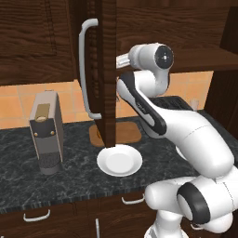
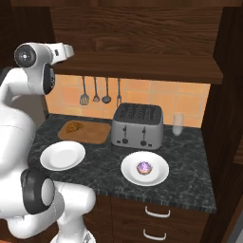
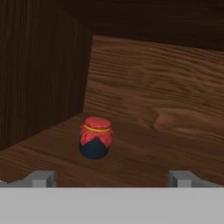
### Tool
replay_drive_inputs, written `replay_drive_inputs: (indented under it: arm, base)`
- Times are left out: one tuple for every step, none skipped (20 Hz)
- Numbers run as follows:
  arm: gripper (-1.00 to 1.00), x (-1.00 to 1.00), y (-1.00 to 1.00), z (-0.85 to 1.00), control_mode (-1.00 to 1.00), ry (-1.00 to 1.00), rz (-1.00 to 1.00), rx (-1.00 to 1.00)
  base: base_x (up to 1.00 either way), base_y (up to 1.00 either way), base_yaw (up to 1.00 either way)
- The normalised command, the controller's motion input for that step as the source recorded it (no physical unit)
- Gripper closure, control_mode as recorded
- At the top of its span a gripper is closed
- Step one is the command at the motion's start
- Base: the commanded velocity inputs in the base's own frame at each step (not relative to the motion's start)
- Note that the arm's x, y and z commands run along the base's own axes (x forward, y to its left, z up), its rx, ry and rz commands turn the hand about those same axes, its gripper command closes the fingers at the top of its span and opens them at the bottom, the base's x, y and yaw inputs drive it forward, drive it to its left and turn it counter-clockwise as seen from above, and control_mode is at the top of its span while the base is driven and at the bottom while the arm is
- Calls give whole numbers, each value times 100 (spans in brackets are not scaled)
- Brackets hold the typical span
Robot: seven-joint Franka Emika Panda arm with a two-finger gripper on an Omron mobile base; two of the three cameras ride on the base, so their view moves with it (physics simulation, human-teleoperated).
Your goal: From the different types of pastries on the counter, select a croissant and place it on the cutting board. Then retrieve a jar of jam from the cabinet and place it alongside the croissant on the cutting board.
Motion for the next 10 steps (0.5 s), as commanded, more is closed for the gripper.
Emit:
replay_drive_inputs:
  arm:
    - [-100, 23, 0, 0, -100, 0, 0, 0]
    - [-100, 22, 0, 0, -100, 0, 0, 0]
    - [-100, 16, 0, -1, -100, 0, 0, 1]
    - [-100, 15, 0, -6, -100, 0, 0, 1]
    - [-100, 10, 0, -11, -100, 0, 0, 0]
    - [-100, 0, 0, -6, -100, 0, 0, 0]
    - [-100, 0, 0, 0, -100, 1, 0, 0]
    - [-100, 0, 0, 0, -100, 0, 0, 0]
    - [-100, 0, 0, 0, -100, 0, 0, 0]
    - [-100, 8, 0, -10, -100, 0, 0, 0]
  base:
    - [0, 0, 0]
    - [0, 0, 0]
    - [0, 0, 0]
    - [0, 0, 0]
    - [0, 0, 0]
    - [0, 0, 0]
    - [0, 0, 0]
    - [0, 0, 0]
    - [0, 0, 0]
    - [0, 0, 0]
